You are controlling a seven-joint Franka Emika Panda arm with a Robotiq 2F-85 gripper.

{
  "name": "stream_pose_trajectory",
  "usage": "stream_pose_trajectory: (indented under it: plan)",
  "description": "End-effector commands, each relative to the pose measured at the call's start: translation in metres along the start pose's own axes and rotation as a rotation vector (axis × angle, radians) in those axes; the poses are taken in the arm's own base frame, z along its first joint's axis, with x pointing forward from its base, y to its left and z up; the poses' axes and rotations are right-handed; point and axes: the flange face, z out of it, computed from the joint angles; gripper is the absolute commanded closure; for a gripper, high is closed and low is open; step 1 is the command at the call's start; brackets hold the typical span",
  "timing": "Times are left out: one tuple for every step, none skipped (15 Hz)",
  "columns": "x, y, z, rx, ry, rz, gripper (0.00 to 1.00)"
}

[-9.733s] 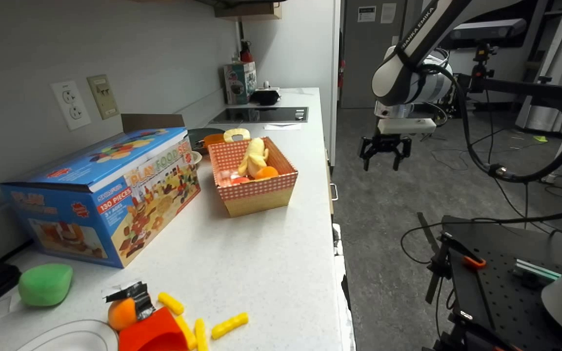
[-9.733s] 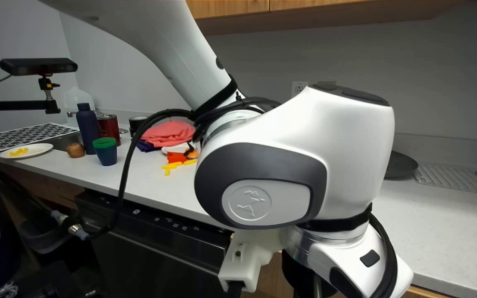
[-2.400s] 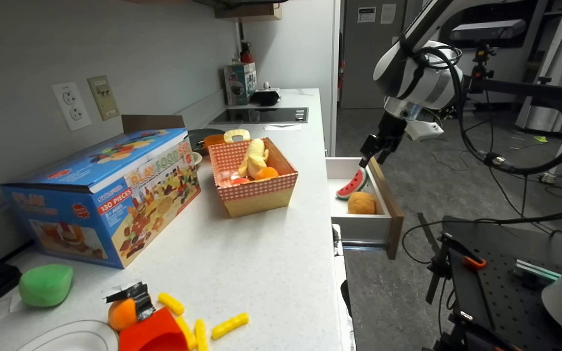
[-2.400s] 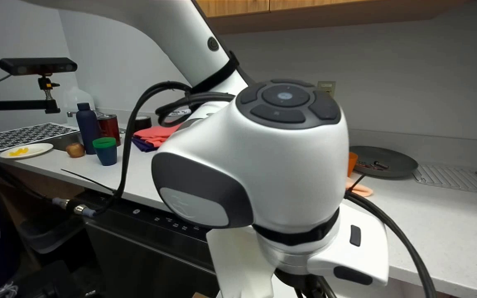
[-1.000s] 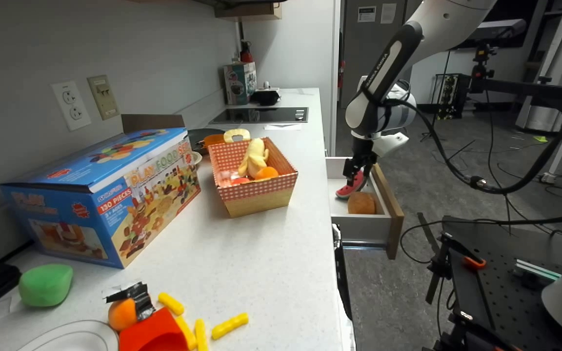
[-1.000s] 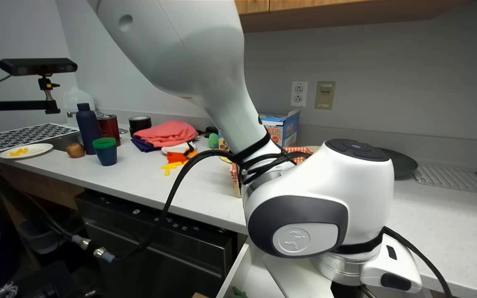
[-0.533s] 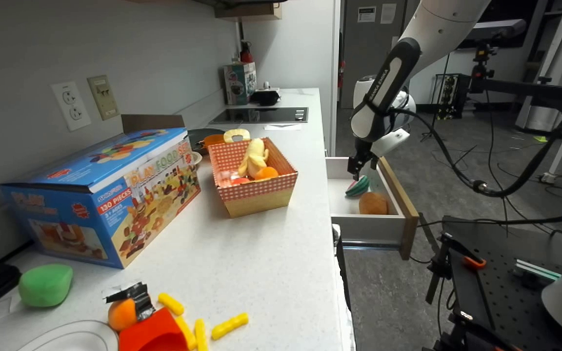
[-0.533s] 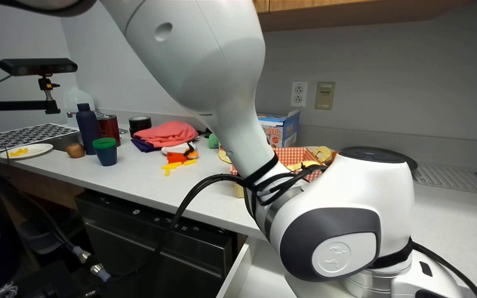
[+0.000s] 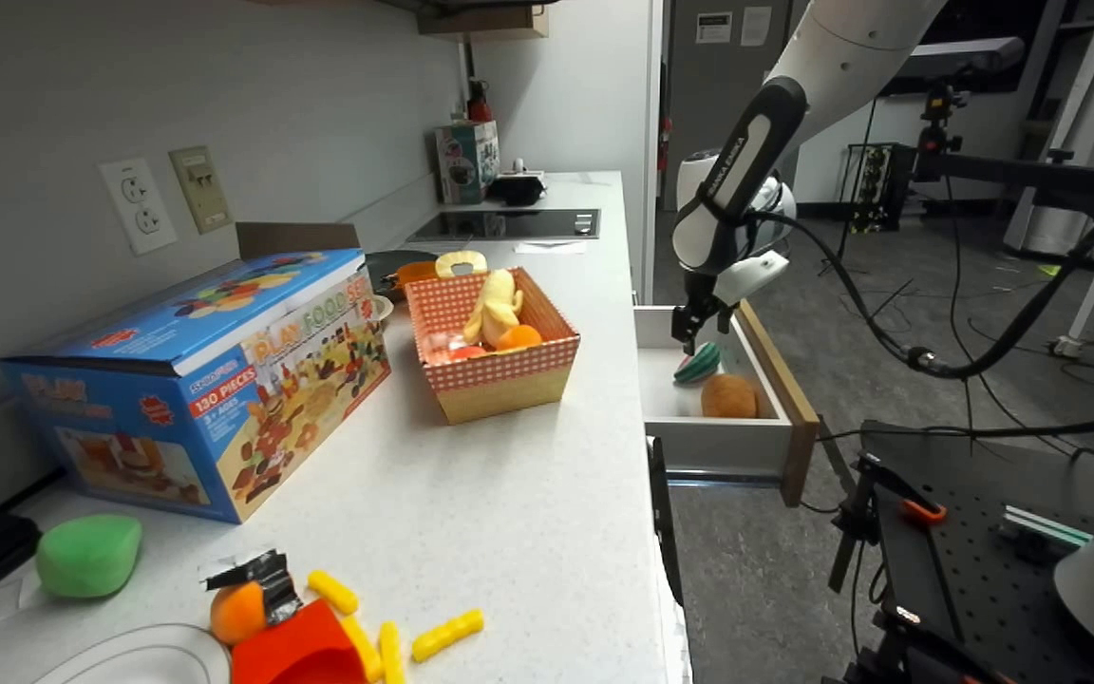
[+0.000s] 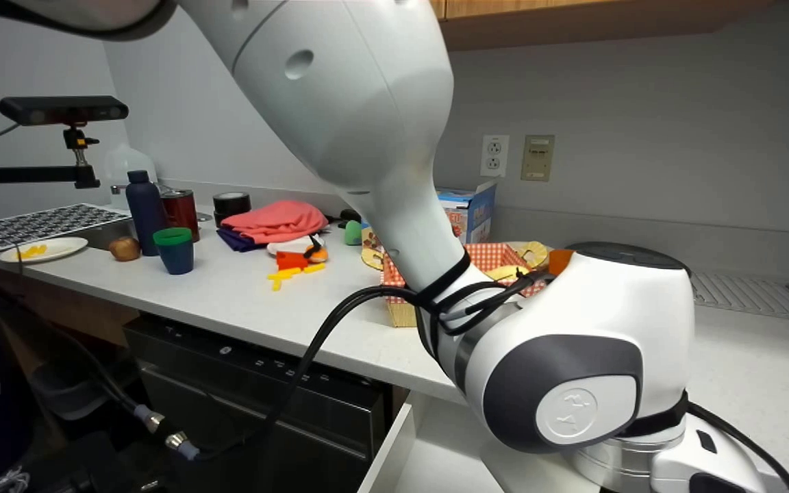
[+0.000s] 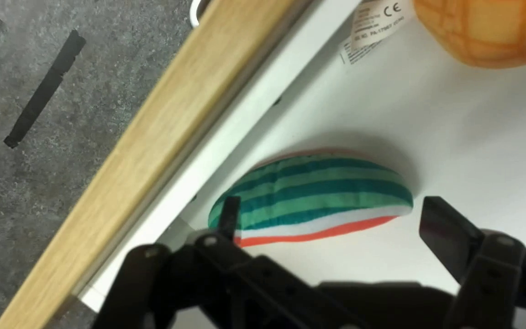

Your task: Open the drawer, remove the toys inside then close the drawer

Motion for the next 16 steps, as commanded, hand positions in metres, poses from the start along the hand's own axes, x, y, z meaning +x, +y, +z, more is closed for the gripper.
stream_pose_trajectory:
  plan:
    - [0.002, -0.004, 0.008, 0.031, -0.053, 0.012, 0.00]
    - [0.001, -0.005, 0.010, 0.037, -0.066, 0.015, 0.00]
    - [0.001, -0.006, 0.010, 0.043, -0.075, 0.016, 0.00]
    - [0.013, -0.002, 0.027, 0.052, -0.081, 0.021, 0.00]
    - [0.016, -0.002, 0.030, 0.050, -0.085, 0.036, 0.00]
    - [0.021, 0.000, 0.032, 0.058, -0.091, 0.052, 0.00]
    - [0.025, 0.002, 0.035, 0.054, -0.090, 0.076, 0.00]
    - [0.008, -0.002, 0.024, 0.041, -0.075, 0.041, 0.00]
    - [0.012, 0.001, 0.029, 0.042, -0.077, 0.050, 0.00]
    - [0.015, 0.002, 0.032, 0.040, -0.078, 0.054, 0.00]
    - [0.017, 0.002, 0.034, 0.039, -0.079, 0.055, 0.00]
    - [0.018, 0.002, 0.035, 0.038, -0.079, 0.055, 0.00]
    - [0.018, 0.001, 0.035, 0.039, -0.079, 0.055, 0.00]
    - [0.019, 0.001, 0.035, 0.039, -0.078, 0.055, 0.00]
    - [0.019, 0.001, 0.034, 0.039, -0.078, 0.055, 0.00]
    - [0.021, 0.002, 0.037, 0.030, -0.078, 0.067, 0.00]
